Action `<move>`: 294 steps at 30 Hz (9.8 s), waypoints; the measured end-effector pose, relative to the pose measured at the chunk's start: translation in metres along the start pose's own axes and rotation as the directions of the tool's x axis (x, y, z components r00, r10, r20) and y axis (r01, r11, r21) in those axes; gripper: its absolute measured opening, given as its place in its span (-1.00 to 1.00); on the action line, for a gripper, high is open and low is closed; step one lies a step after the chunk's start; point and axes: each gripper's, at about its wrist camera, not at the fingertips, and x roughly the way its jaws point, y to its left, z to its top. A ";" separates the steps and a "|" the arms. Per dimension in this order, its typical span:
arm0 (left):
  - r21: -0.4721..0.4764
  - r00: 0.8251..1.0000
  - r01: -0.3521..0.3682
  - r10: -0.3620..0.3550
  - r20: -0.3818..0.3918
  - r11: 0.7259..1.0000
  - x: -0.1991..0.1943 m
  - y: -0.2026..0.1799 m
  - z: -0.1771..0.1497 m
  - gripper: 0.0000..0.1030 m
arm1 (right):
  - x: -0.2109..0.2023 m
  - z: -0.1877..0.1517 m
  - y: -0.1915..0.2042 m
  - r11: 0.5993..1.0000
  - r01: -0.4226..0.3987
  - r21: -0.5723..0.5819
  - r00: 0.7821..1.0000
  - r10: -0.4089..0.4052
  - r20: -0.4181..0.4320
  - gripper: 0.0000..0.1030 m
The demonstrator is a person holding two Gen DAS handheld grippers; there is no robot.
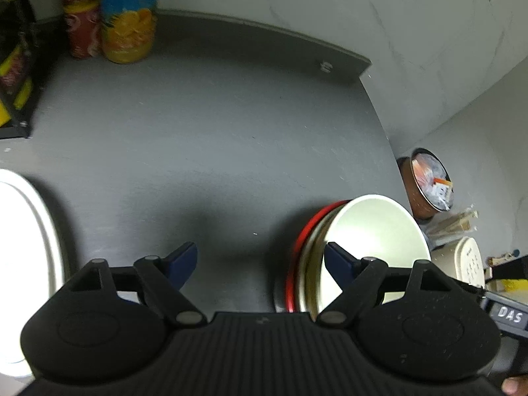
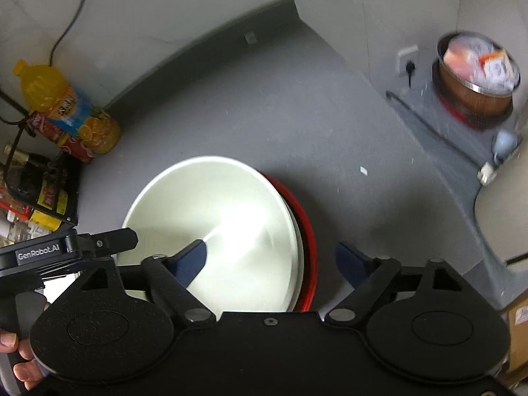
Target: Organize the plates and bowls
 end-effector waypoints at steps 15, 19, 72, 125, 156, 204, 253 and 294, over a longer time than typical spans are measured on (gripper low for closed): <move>0.006 0.987 0.074 -0.072 -0.146 0.997 0.041 -0.010 0.011 0.26 | 0.031 -0.005 -0.022 0.997 0.019 0.080 0.993 -0.010 -0.116 -0.35; -0.028 0.973 0.080 -0.084 -0.213 0.996 0.055 -0.005 0.008 -0.06 | 0.032 -0.008 -0.022 0.998 -0.004 0.066 0.994 0.011 -0.110 -0.39; -0.474 0.978 -0.002 0.101 0.184 0.881 -0.134 0.168 -0.027 -0.41 | 0.045 0.000 0.241 0.815 -0.373 -0.444 0.919 0.256 -0.301 -0.43; -0.696 0.959 -0.066 0.237 0.153 0.715 -0.133 0.270 -0.065 -0.11 | 0.074 -0.031 0.306 0.775 -0.376 -0.508 0.913 0.215 -0.347 0.19; -0.446 0.896 -0.152 0.314 0.315 0.882 -0.255 0.179 -0.078 0.95 | -0.098 -0.052 0.246 0.856 -0.100 -0.508 0.962 0.213 0.169 0.99; 0.087 0.910 -0.154 0.107 0.401 0.984 -0.314 0.195 -0.205 0.97 | -0.180 -0.267 0.217 0.957 0.140 -0.252 0.889 -0.009 0.458 0.99; 0.185 0.923 -0.150 0.071 0.378 0.971 -0.337 0.200 -0.240 0.97 | -0.200 -0.314 0.243 0.958 0.125 -0.257 0.911 -0.008 0.412 0.99; 0.201 0.936 -0.133 0.056 0.348 0.971 -0.335 0.185 -0.247 0.97 | -0.197 -0.317 0.238 0.961 0.139 -0.237 0.914 -0.033 0.405 0.99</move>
